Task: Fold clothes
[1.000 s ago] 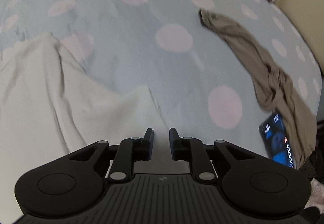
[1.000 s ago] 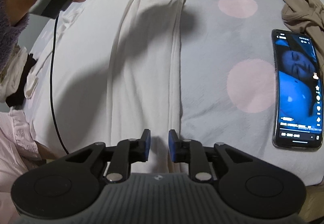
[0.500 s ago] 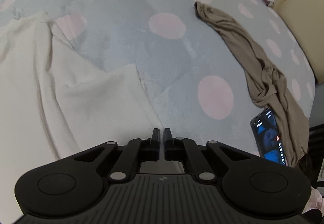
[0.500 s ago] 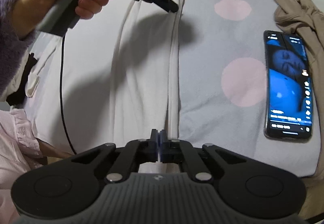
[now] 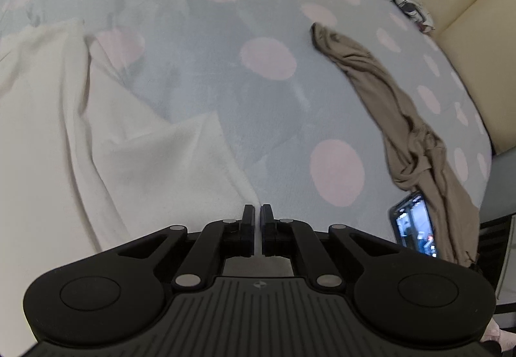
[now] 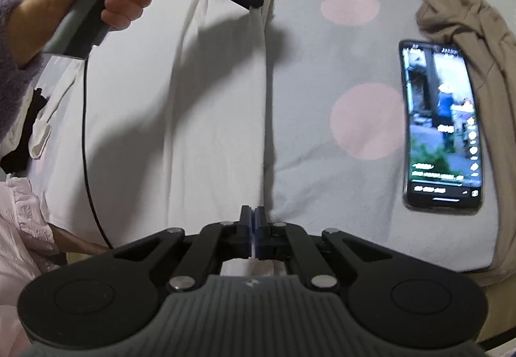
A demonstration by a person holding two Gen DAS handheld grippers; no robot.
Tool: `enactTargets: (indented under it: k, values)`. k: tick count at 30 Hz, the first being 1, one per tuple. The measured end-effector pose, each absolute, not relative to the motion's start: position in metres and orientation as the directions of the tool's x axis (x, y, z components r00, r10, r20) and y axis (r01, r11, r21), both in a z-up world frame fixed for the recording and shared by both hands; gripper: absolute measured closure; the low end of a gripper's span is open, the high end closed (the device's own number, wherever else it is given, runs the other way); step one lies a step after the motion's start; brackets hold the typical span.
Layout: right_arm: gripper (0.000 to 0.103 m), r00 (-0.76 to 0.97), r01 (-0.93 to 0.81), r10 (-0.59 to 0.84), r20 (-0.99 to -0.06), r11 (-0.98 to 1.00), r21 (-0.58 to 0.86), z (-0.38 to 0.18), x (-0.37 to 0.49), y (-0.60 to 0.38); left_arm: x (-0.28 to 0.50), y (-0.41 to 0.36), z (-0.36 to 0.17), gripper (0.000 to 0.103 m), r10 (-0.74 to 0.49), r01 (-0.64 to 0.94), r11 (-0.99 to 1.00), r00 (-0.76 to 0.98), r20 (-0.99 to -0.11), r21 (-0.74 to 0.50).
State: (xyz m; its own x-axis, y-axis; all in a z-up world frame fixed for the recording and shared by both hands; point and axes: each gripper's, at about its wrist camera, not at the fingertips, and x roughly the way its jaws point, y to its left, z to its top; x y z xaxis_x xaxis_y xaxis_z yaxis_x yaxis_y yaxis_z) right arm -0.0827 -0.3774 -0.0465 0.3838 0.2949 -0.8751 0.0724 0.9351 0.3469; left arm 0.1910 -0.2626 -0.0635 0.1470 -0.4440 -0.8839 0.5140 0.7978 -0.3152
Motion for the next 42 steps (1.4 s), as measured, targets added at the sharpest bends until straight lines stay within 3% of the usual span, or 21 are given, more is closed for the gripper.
enactTargets:
  k: [2, 7, 12, 14, 15, 18, 19, 21, 31, 34, 42]
  values:
    - [0.096, 0.381, 0.081, 0.286, -0.879, 0.937, 0.340, -0.048, -0.084, -0.378, 0.189, -0.261, -0.064, 0.100, -0.452, 0.511, 0.798, 0.156, -0.878, -0.319]
    - [0.096, 0.372, 0.106, 0.300, -0.878, 0.926, 0.361, -0.047, -0.091, -0.387, 0.169, -0.249, -0.051, 0.087, -0.459, 0.563, 0.775, 0.191, -0.867, -0.286]
    - [0.093, 0.362, 0.088, 0.311, -0.879, 0.927, 0.364, -0.045, -0.099, -0.383, 0.137, -0.220, -0.040, 0.085, -0.495, 0.585, 0.747, 0.171, -0.852, -0.316]
    - [0.075, 0.372, 0.099, 0.310, -0.875, 0.924, 0.369, -0.045, -0.103, -0.386, 0.120, -0.207, -0.040, 0.085, -0.508, 0.589, 0.736, 0.154, -0.848, -0.334]
    - [0.060, 0.373, 0.101, 0.312, -0.874, 0.923, 0.372, -0.047, -0.104, -0.386, 0.112, -0.201, -0.040, 0.085, -0.509, 0.590, 0.734, 0.151, -0.847, -0.336]
    - [0.067, 0.373, 0.082, 0.321, -0.870, 0.923, 0.376, -0.051, -0.104, -0.382, 0.083, -0.184, -0.043, 0.084, -0.519, 0.596, 0.725, 0.142, -0.843, -0.346]
    - [0.077, 0.375, 0.072, 0.328, -0.867, 0.922, 0.380, -0.053, -0.102, -0.380, 0.073, -0.180, -0.044, 0.084, -0.527, 0.596, 0.719, 0.132, -0.839, -0.358]
    - [0.086, 0.382, 0.053, 0.354, -0.854, 0.914, 0.402, -0.050, -0.103, -0.377, 0.051, -0.172, -0.049, 0.084, -0.555, 0.600, 0.693, 0.091, -0.827, -0.399]
    - [0.090, 0.360, -0.008, 0.419, -0.834, 0.895, 0.446, -0.039, -0.079, -0.344, -0.037, -0.165, -0.067, 0.083, -0.656, 0.626, 0.574, -0.033, -0.754, -0.527]
    - [0.090, 0.357, -0.019, 0.396, -0.846, 0.909, 0.417, -0.036, -0.071, -0.334, -0.049, -0.171, -0.073, 0.072, -0.645, 0.624, 0.587, -0.026, -0.764, -0.516]
    - [0.084, 0.389, 0.007, 0.296, -0.872, 0.946, 0.324, -0.024, -0.065, -0.328, -0.069, -0.200, -0.079, 0.072, -0.611, 0.650, 0.618, 0.043, -0.790, -0.442]
